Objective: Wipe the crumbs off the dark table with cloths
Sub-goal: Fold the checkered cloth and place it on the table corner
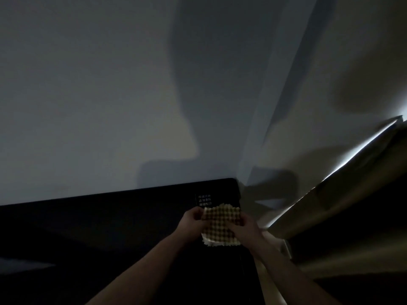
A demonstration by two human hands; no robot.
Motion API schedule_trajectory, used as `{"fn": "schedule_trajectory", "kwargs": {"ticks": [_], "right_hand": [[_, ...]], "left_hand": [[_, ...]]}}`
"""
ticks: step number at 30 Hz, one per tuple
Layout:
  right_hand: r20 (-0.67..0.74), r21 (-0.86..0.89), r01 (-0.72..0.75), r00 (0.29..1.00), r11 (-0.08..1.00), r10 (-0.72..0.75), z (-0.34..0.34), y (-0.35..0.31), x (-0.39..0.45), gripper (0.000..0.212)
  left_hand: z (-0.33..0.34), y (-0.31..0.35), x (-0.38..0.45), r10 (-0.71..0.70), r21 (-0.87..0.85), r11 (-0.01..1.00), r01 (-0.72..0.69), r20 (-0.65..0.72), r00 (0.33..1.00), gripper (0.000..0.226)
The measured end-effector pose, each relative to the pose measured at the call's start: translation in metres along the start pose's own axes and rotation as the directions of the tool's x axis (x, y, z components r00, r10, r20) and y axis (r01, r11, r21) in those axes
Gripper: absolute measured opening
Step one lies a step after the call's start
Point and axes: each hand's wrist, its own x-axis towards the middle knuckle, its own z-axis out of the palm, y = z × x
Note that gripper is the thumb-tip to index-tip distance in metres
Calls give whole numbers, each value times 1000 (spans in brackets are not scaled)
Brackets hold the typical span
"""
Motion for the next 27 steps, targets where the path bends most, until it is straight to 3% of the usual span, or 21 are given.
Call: {"fn": "schedule_trajectory", "kwargs": {"ticks": [10, 14, 17, 20, 21, 23, 24, 27], "right_hand": [[50, -243, -159, 983, 957, 176, 0, 20, 71, 42], [-33, -199, -112, 994, 974, 107, 0, 7, 114, 39], [-102, -232, -10, 995, 973, -14, 0, -17, 140, 42], [-95, -389, 73, 988, 918, -119, -1, -24, 157, 60], [-73, -461, 109, 984, 881, -160, 0, -21, 160, 68], [-20, -605, 186, 968, 774, -249, 1, -3, 163, 77], [28, -674, 224, 960, 704, -279, 2, 9, 164, 75], [213, -816, 320, 941, 482, -264, 7, 41, 159, 58]], "left_hand": [[17, -25, 79, -218, 43, 975, 220, -33, 975, 35], [18, -4, 115, -205, -52, 978, 202, -61, 977, 28], [14, 16, 146, -127, -96, 989, 114, -141, 982, 41], [9, 11, 163, 23, 183, 983, 6, -157, 987, 56], [7, 5, 164, 119, 376, 925, -57, -145, 982, 58], [10, -12, 167, 292, 701, 687, -193, -22, 956, 62], [13, -19, 164, 289, 765, 603, -227, 56, 956, 63], [21, -39, 157, 164, 823, 510, -249, 191, 968, 67]]}}
